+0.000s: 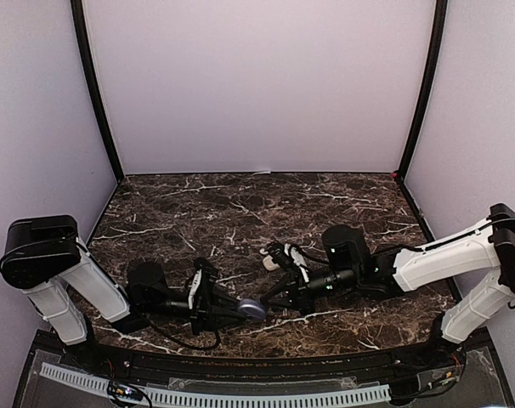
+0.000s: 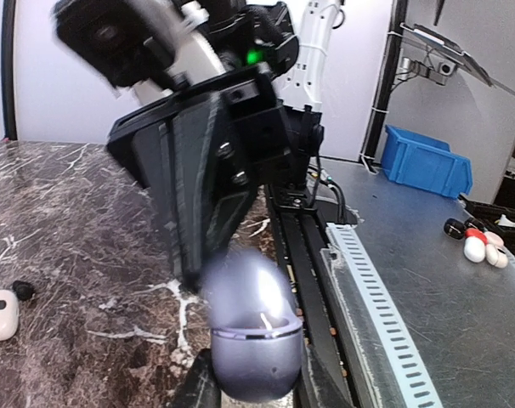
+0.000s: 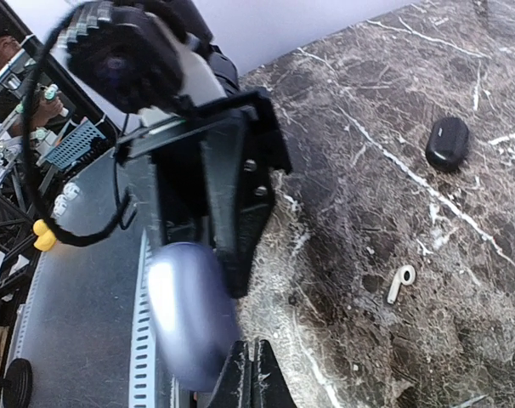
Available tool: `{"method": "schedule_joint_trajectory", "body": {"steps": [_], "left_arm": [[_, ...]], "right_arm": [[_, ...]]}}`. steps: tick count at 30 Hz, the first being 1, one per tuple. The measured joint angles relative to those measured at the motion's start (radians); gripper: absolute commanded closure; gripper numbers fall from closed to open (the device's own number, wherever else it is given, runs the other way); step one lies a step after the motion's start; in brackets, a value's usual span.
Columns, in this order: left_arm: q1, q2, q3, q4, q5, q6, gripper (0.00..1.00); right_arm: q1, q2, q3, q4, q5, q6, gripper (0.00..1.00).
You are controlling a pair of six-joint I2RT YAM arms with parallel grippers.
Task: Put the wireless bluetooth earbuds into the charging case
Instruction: Close the charging case with the earbuds, then pass from the left arm to the right
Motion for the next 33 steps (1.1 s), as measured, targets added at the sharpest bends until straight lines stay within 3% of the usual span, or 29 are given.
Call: {"method": "schedule_joint_trajectory", "body": {"steps": [11,23,28,33], "left_arm": [[0.0,0.003,0.001,-0.017,-0.047,-0.013,1.0],[0.0,0.002,0.003,-0.03,-0.053,-0.015,1.0],[0.0,0.002,0.022,-0.039,-0.05,-0.015,1.0],[0.0,0.001,0.032,-0.052,-0.05,-0.015,1.0]], "right_arm": [[0.0,-0.08,-0.027,0.008,-0.025,-0.01,0.99],[-0.001,-0.147,-0.027,-0.079,0.028,-0.101,0.45],[0.009,-0.106,0.004,-0.149,0.015,-0.146,0.43],[0.033,-0.065,0.029,-0.19,0.016,-0.182,0.5]]}}
